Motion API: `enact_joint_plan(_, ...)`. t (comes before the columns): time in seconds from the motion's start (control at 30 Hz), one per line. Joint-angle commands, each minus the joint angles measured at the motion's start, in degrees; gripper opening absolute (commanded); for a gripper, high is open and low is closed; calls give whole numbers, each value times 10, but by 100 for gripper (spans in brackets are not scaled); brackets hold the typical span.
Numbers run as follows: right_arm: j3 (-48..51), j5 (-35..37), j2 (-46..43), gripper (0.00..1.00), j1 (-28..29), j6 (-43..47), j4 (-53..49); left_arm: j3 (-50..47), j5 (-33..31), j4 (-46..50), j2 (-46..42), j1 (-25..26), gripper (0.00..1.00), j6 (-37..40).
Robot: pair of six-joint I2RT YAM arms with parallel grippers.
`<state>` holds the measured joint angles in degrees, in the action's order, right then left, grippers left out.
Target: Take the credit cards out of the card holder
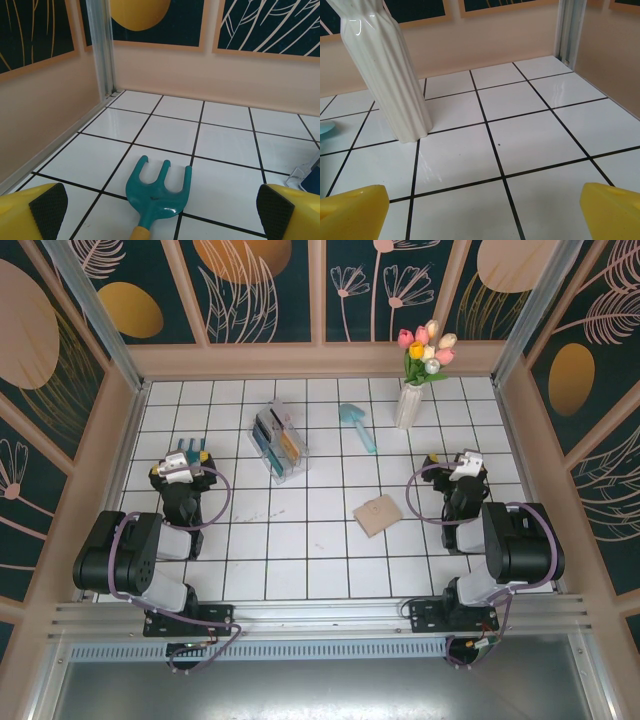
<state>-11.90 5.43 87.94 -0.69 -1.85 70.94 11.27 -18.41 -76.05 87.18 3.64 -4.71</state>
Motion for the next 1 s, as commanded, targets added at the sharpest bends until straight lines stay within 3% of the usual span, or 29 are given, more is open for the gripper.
enact_joint_plan(0.0,-10,-15,3,99,-5,0,12,6,4,-10,4,-4,99,-1)
enact_joint_plan(0.13,-8,-43,3,99,-1,16,15,0,4,-21,2,-3,99,2)
enact_joint_plan(0.5,10,-25,-1,99,12,29,49,-44,-20,-101,-1,-3,98,-6)
enact_joint_plan(0.63,-8,22,-75,99,15,15,-43,-40,-18,-71,-36,-2,99,-2)
enact_joint_plan(0.77,-48,58,-201,99,24,-20,-204,18,-72,151,-165,-3,99,-32)
enact_joint_plan(0.97,-165,77,-289,99,26,-195,-538,123,-58,427,-274,-2,99,-127)
